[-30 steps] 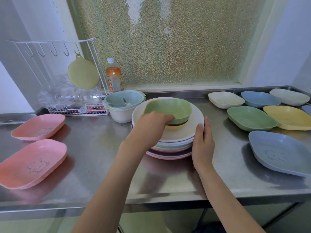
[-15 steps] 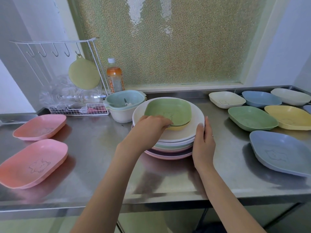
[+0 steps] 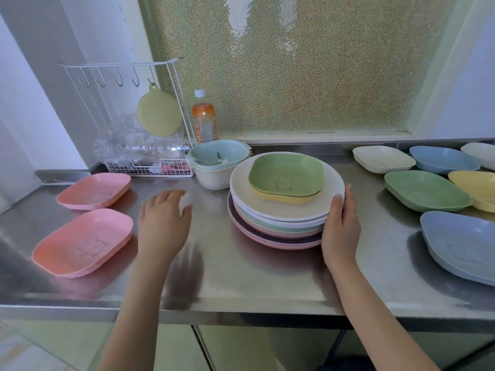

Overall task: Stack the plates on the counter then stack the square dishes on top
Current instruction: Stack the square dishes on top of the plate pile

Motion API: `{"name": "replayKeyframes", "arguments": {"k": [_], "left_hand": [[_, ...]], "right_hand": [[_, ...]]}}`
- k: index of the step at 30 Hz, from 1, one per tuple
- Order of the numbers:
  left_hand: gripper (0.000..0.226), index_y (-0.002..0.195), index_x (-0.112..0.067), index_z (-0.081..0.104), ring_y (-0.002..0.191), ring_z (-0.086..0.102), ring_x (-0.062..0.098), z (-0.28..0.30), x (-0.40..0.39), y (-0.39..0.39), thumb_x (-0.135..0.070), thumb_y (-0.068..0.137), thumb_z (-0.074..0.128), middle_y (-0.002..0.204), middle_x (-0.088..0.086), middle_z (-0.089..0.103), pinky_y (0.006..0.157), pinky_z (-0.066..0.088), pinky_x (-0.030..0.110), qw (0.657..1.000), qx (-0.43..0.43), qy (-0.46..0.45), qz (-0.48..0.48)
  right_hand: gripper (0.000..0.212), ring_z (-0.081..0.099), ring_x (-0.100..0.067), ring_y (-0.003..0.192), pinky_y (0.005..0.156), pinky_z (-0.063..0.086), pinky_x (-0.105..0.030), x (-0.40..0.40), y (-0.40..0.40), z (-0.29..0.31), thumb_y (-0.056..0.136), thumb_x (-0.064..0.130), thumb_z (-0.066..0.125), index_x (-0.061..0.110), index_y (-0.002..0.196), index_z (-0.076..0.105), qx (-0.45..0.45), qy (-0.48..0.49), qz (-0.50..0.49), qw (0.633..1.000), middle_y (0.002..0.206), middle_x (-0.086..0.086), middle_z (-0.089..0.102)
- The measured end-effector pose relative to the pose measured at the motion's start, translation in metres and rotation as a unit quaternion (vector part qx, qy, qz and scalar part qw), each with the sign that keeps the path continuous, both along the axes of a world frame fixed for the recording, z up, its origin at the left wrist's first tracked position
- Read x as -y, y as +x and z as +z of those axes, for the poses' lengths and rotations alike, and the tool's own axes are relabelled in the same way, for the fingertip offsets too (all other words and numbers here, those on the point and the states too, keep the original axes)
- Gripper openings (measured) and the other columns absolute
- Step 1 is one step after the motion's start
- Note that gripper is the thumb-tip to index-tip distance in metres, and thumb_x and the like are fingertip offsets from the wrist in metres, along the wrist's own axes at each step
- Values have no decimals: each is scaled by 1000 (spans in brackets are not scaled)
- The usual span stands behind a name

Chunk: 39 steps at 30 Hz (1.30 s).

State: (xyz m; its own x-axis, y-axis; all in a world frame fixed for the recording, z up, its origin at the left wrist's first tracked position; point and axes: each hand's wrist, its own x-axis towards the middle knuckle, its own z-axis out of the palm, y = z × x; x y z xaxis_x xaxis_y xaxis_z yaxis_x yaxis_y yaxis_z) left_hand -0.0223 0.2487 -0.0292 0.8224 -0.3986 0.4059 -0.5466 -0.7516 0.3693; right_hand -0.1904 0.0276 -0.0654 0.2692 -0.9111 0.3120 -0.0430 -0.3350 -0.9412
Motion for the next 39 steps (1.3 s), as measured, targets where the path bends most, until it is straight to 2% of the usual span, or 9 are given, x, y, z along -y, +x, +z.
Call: {"name": "replayKeyframes", "arguments": {"k": [4, 8, 13, 16, 18, 21, 26, 31, 39], "left_hand": [[48, 130, -10, 45, 129, 36, 37, -23, -49, 2, -26, 87, 57, 142, 11, 42, 110, 20, 54, 980, -81, 135, 119], [56, 135, -9, 38, 107, 52, 48, -31, -64, -1, -8, 82, 57, 148, 17, 28, 90, 38, 53, 988, -39, 83, 126], [42, 125, -16, 56, 106, 53, 40, -30, -90, 15, -18, 83, 56, 122, 19, 60, 92, 33, 45, 979, -30, 82, 187], [29, 111, -23, 67, 108, 54, 33, -32, -107, 23, -28, 84, 57, 110, 11, 68, 102, 29, 50, 978, -32, 56, 199], [21, 99, -25, 71, 112, 51, 31, -34, -114, 23, -30, 87, 56, 105, 7, 69, 109, 11, 59, 975, -27, 30, 220], [19, 82, -24, 72, 111, 48, 29, -36, -120, 24, -27, 87, 54, 97, -1, 70, 104, -4, 69, 968, -32, 0, 250], [16, 83, -22, 73, 115, 51, 29, -45, -130, 36, -23, 86, 58, 104, -2, 71, 103, 1, 72, 969, -41, -74, 234], [11, 85, -23, 75, 112, 49, 27, -50, -130, 34, -22, 83, 64, 107, -3, 70, 102, 23, 65, 968, -25, -115, 223], [9, 81, -25, 75, 110, 50, 21, -53, -131, 34, -20, 81, 67, 106, -8, 70, 101, 26, 62, 965, -9, -144, 218]], "right_hand": [[52, 30, -22, 138, 114, 21, -43, -4, 3, -1, 95, 34, 24, 15, 143, 34, -27, -90, -36, 995, 149, -5, 36], [44, 37, -24, 135, 115, 8, -49, -36, 13, 15, 90, 21, 40, 12, 130, 52, -75, -325, -77, 939, 139, -8, 49], [42, 51, -20, 121, 114, 19, -43, -129, 73, 37, 81, 11, 43, 12, 119, 61, -30, -470, 172, 865, 123, -3, 63], [52, 46, -21, 126, 114, 13, -43, -168, 129, 37, 80, 7, 47, 13, 131, 50, -145, -459, 299, 824, 133, -5, 56], [57, 37, -21, 133, 115, 9, -41, -185, 163, 35, 84, 4, 46, 14, 140, 38, -211, -449, 350, 795, 143, -5, 45], [53, 36, -24, 133, 112, 21, -43, -207, 206, 32, 90, 7, 41, 14, 142, 33, -256, -445, 383, 768, 145, -7, 42], [47, 40, -25, 130, 104, 30, -41, -236, 265, 24, 94, 23, 41, 14, 140, 37, -278, -427, 391, 767, 138, -9, 50], [44, 38, -25, 129, 107, 29, -42, -250, 293, 15, 89, 25, 50, 18, 132, 46, -313, -403, 403, 760, 137, -5, 50], [28, 49, -29, 112, 82, 43, -41, -256, 295, 19, 90, 31, 57, 8, 105, 63, -324, -370, 368, 789, 114, -9, 59]]}}
